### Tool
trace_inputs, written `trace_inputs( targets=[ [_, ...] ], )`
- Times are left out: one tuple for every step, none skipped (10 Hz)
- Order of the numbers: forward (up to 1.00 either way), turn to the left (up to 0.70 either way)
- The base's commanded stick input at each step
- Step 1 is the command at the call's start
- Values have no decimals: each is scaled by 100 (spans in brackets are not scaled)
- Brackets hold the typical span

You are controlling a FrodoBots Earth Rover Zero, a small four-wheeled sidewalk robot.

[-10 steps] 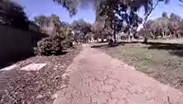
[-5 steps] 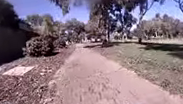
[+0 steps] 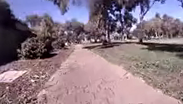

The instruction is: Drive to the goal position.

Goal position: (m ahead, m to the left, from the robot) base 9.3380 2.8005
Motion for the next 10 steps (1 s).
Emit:
trace_inputs(
  targets=[
    [70,1],
    [70,0],
    [70,0],
    [70,0],
    [70,0],
    [70,0],
    [70,0],
    [70,0],
    [70,0],
    [70,0]
  ],
)
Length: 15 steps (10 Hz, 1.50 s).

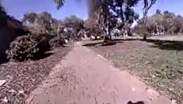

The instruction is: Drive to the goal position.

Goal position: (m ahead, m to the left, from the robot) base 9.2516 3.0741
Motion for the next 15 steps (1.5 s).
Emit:
trace_inputs(
  targets=[
    [70,0],
    [70,0],
    [70,0],
    [70,0],
    [70,0],
    [70,0],
    [70,5],
    [70,8],
    [70,11],
    [70,2],
    [70,1],
    [70,0],
    [70,0],
    [70,0],
    [70,0]
  ],
)
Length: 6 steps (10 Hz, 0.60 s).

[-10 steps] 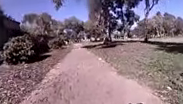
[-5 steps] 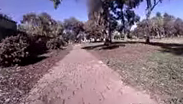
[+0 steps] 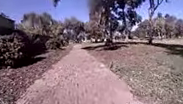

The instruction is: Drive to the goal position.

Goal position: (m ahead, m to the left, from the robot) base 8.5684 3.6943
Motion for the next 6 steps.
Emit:
trace_inputs(
  targets=[
    [70,0],
    [70,0],
    [70,0],
    [70,0],
    [70,0],
    [70,4]
  ],
)
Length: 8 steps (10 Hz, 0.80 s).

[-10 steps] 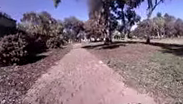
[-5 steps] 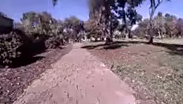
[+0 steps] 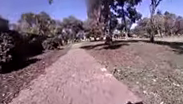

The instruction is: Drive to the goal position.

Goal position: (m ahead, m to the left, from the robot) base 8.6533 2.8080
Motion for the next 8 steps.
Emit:
trace_inputs(
  targets=[
    [70,8],
    [70,13],
    [70,31],
    [70,26],
    [70,20],
    [70,15],
    [70,9],
    [70,4]
  ],
)
